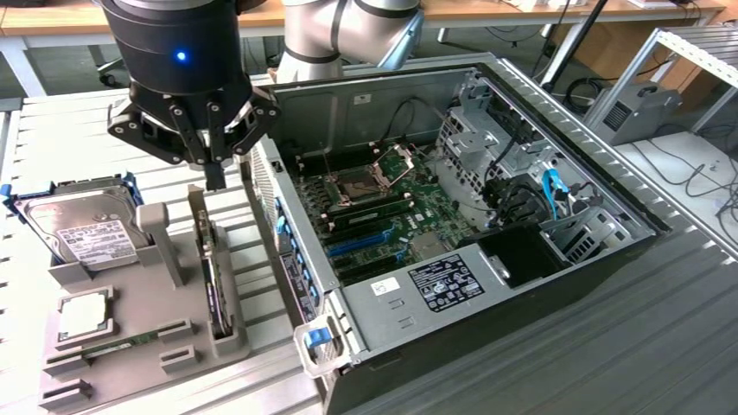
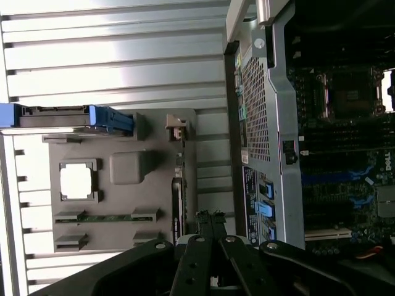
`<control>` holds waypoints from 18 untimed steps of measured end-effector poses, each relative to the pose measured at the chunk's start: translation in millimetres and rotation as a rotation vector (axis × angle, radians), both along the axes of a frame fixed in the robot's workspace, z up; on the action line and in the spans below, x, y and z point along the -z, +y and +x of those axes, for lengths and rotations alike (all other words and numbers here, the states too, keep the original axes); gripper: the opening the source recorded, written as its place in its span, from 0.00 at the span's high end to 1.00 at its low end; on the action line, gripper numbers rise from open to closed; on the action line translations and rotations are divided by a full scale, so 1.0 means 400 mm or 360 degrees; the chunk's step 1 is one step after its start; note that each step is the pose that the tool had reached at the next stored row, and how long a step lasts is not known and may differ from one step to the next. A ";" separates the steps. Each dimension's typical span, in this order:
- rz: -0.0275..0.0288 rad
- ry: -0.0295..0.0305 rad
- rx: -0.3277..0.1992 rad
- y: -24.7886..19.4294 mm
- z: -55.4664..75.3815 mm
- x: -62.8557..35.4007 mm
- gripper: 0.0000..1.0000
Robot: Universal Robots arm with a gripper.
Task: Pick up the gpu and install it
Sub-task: 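Reach for the gpu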
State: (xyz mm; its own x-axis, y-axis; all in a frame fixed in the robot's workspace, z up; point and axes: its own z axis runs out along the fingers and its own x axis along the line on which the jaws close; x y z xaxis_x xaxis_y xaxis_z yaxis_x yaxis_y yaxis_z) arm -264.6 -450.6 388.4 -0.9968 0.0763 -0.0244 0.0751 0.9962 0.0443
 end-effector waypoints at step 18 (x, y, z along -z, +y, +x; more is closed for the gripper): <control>0.00000 0.00000 0.0000 -0.018 0.000 0.001 0.89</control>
State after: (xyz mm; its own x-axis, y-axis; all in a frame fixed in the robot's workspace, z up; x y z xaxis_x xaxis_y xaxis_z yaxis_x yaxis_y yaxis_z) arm -264.6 -457.8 388.0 -0.9968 0.0762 -0.0244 0.0751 0.9962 0.0443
